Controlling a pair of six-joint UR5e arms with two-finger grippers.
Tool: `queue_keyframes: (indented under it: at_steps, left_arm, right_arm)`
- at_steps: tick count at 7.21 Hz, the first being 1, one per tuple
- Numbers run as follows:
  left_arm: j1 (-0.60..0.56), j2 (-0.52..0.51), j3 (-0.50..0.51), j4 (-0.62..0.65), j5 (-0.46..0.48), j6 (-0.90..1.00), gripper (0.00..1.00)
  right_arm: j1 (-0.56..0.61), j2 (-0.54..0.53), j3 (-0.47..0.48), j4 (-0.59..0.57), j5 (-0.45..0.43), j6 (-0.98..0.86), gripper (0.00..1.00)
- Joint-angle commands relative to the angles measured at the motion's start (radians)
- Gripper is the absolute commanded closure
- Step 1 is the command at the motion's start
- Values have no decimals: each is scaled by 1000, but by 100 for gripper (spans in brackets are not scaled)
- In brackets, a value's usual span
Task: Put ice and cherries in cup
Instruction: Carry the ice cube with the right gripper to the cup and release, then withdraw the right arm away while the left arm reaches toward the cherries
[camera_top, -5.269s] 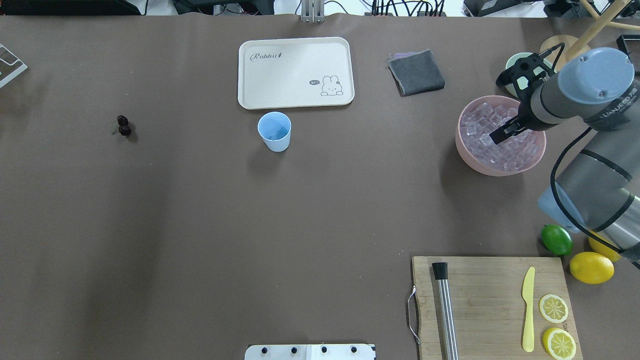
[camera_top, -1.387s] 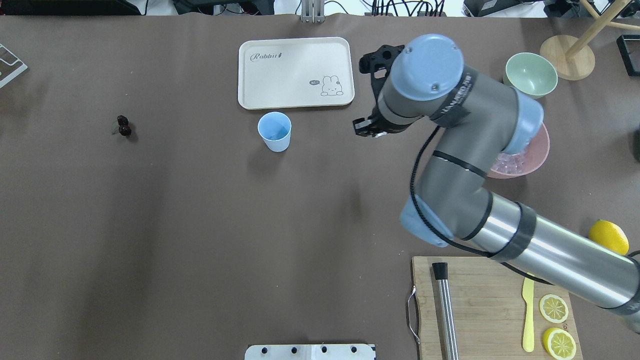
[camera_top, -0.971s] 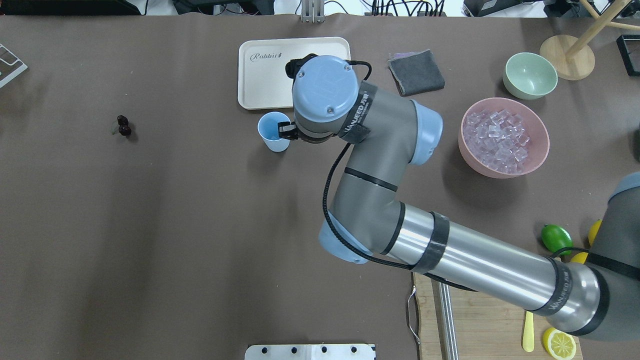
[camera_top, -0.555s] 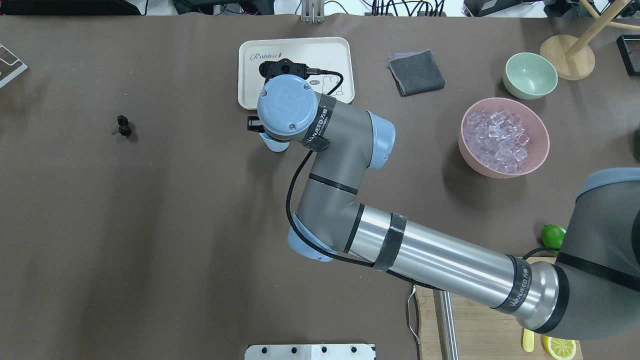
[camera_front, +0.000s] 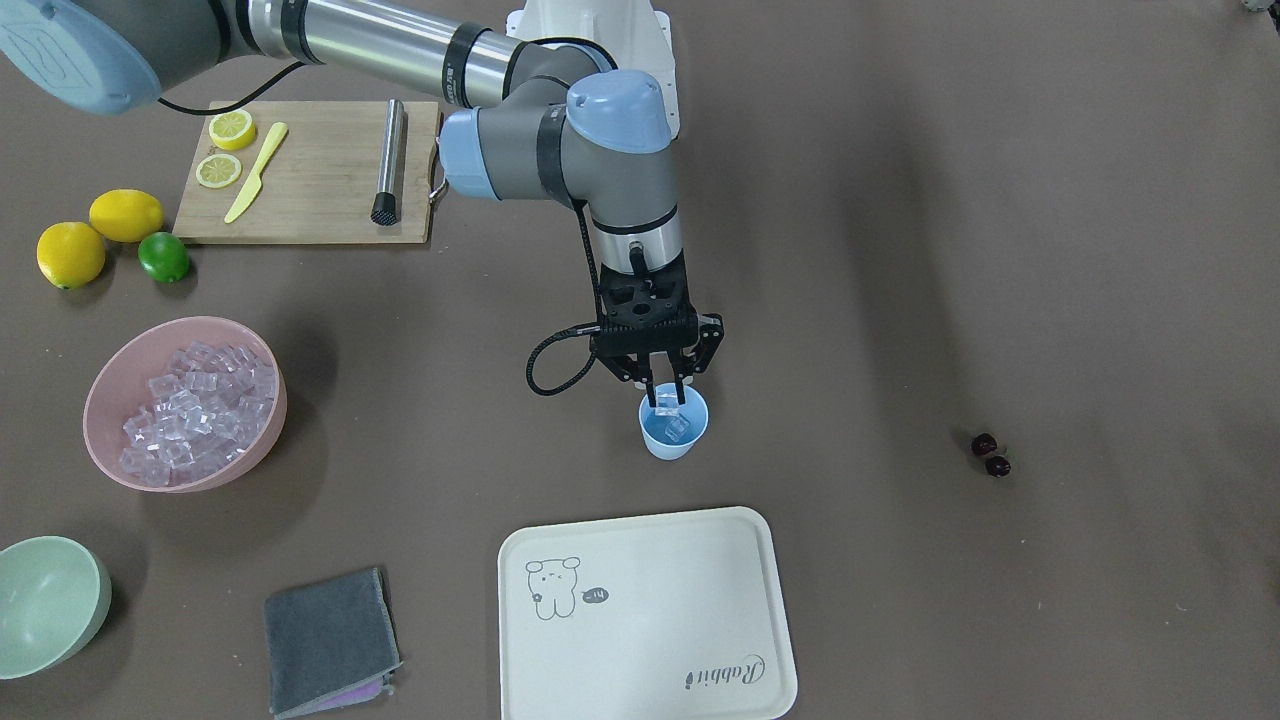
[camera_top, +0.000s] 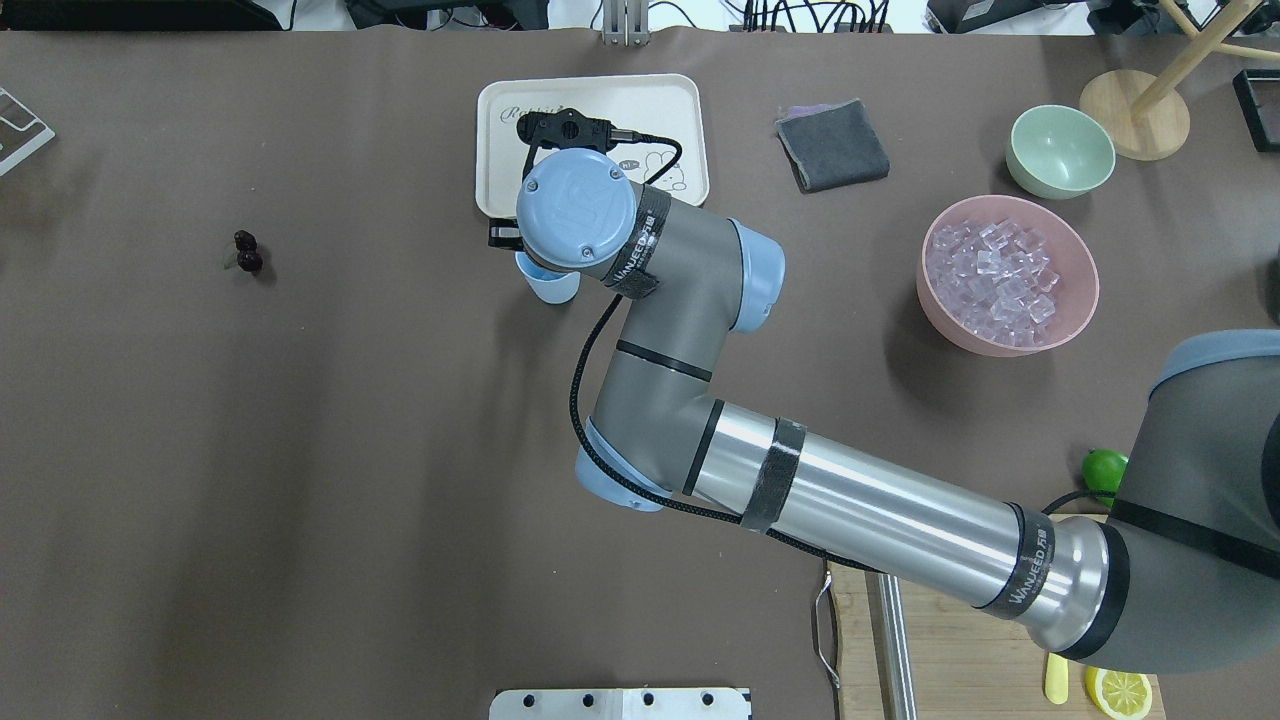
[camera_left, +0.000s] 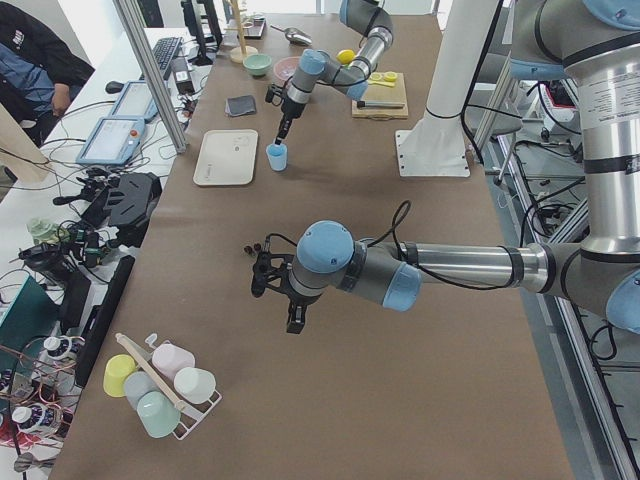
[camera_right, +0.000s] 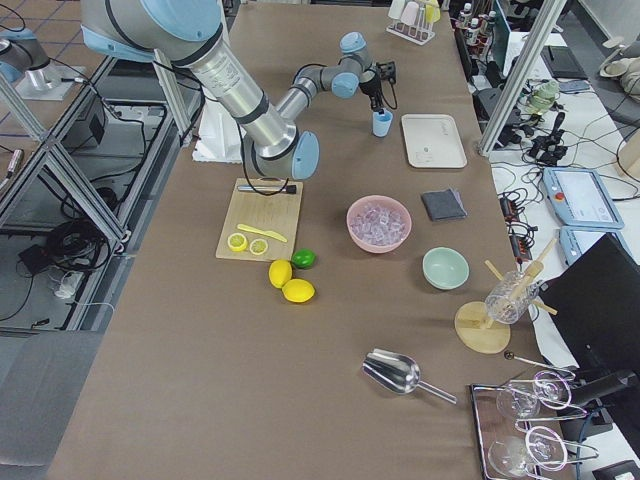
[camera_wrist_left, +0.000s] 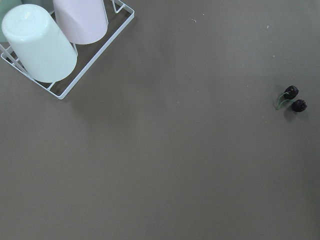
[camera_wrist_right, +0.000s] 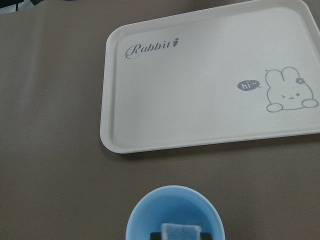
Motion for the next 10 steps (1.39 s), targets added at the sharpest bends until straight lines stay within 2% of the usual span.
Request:
queue_keyframes:
  at_steps: [1, 2, 4, 5, 6, 7, 8, 9, 10]
  left_arm:
    - [1, -12, 0, 2, 2, -3, 2]
    - [1, -20, -3, 5, 9, -4, 2]
    - [36, -133, 8, 11, 15, -117, 2]
    - [101, -218, 35, 12, 17, -157, 2]
    - [169, -339, 73, 12, 44, -243, 2]
    - [248, -457, 118, 14, 131, -304, 2]
    - [339, -548, 161, 14, 173, -349, 2]
    - [362, -598, 199, 12, 176, -346, 2]
    - [376, -601, 212, 12, 178, -348, 2]
  right_arm:
    - [1, 3, 8, 13, 1, 4, 1]
    - [7, -8, 59, 1, 16, 3, 1]
    - [117, -156, 191, -9, 144, -58, 1]
    - [190, -236, 245, -9, 198, -115, 1]
    - [301, -314, 283, -7, 310, -178, 1]
    - [419, -405, 325, 1, 411, -260, 1]
    - [523, -468, 318, 4, 452, -434, 1]
    - [603, -552, 308, 8, 510, -566, 1]
    - [683, -615, 319, 13, 566, -680, 1]
